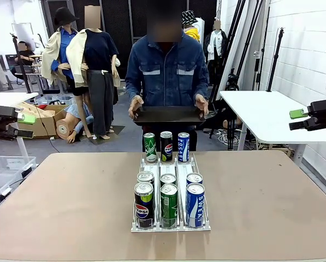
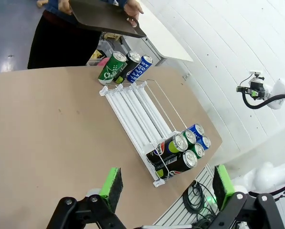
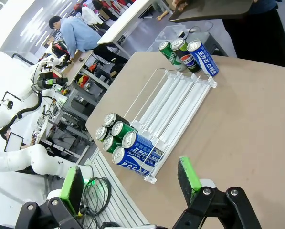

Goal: Retrieve and hand over the desired beverage to the person.
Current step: Pick up a can of the same type that the person held from the Automatic Can Dispenser.

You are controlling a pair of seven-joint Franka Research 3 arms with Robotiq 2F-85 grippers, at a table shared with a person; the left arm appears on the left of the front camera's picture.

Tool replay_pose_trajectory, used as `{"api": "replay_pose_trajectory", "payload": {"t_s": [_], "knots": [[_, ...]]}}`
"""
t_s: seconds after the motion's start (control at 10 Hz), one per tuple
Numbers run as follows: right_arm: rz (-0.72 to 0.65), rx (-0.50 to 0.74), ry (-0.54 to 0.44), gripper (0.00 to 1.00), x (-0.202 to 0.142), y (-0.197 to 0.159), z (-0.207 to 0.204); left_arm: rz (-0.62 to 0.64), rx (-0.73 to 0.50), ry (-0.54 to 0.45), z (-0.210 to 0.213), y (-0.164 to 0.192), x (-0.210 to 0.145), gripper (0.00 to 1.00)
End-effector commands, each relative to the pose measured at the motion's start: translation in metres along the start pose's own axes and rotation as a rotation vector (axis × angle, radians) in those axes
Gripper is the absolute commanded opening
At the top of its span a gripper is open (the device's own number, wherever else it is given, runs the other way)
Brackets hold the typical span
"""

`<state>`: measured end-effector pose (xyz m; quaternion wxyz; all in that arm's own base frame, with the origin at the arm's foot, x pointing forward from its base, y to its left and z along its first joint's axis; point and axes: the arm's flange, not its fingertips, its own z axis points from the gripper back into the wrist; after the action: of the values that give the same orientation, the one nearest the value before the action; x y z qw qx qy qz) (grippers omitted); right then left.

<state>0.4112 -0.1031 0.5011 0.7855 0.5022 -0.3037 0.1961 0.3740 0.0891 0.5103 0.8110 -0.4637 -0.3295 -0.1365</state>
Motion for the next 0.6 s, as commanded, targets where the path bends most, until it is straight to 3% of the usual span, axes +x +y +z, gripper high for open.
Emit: {"api": "replay_pose_trajectory", "payload": {"t_s": [0.0,0.5], "knots": [[-0.005,0.002,-0.006,1.00,0.0010,-0.0007,-0.0010,-0.003,-0.006,-0.001,0.0010,0.0010,-0.0011,1.00],[-0.005,0.002,-0.006,1.00,0.0010,-0.0007,-0.0010,-0.003,-0.006,-0.001,0.0010,0.0010,-0.0011,1.00]]}}
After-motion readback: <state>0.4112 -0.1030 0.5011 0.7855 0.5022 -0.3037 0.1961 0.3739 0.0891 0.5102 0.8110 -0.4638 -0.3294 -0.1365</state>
